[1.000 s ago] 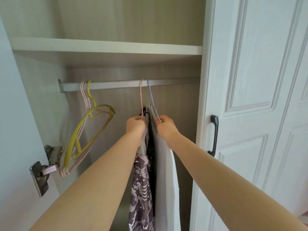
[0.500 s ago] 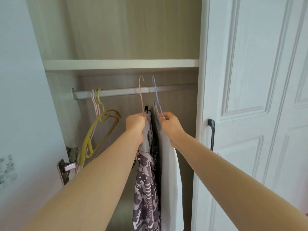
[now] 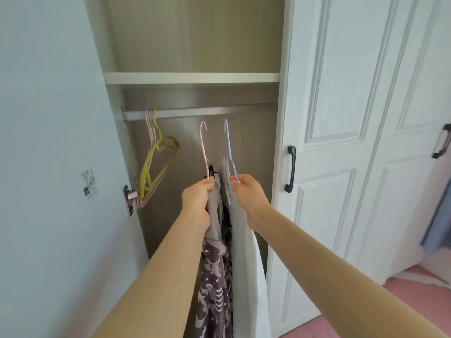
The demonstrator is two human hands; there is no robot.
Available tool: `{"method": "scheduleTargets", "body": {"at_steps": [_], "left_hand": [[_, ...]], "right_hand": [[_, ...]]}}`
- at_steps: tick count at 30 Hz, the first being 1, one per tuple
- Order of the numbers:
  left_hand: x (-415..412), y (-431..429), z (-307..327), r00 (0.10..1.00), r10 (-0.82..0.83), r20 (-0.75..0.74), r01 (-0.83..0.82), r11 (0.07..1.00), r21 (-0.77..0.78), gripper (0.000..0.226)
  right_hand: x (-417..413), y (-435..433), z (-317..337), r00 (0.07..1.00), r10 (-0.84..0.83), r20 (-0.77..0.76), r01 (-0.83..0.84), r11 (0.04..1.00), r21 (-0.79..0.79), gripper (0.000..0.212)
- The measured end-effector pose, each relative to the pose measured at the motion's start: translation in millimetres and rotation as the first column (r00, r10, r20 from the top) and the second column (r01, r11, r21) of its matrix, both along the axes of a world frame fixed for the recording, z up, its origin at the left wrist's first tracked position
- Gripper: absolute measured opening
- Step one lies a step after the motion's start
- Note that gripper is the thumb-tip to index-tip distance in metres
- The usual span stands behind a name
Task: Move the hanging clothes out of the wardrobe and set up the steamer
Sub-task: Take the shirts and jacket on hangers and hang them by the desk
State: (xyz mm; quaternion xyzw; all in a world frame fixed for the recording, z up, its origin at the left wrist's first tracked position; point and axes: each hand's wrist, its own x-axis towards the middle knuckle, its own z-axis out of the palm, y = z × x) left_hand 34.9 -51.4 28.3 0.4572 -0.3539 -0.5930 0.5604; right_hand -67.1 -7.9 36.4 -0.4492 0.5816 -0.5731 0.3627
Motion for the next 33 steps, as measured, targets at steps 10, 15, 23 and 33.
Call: {"method": "scheduleTargets", "body": {"at_steps": [10, 15, 23, 33], "left_hand": [[32.7, 120.8, -19.7, 0.977, -0.135, -0.168, 0.143, 0.989, 0.035, 0.020], [46.4, 181.2, -22.0, 0.963, -0.215, -0.161, 0.224, 0.974, 0.040, 0.026], [71.3, 288.2, -26.1, 0.924, -0.379, -0.043, 0.375, 0.924, -0.076, 0.020], [113.6, 416.5, -32.4, 0.865, -0.499, -0.058, 0.490, 0.864, -0.116, 0.020]], "right_hand": [[29.9, 129.0, -23.8, 0.999, -0.043, 0.012, 0.043, 0.997, 0.063, 0.024], [49.2, 190.8, -27.2, 0.996, -0.085, -0.007, 0.085, 0.996, 0.033, 0.019], [79.6, 303.4, -24.2, 0.983, -0.177, -0.059, 0.177, 0.984, 0.003, 0.017], [112.8, 441.2, -33.5, 0.944, -0.247, -0.217, 0.241, 0.969, -0.055, 0.017]]}}
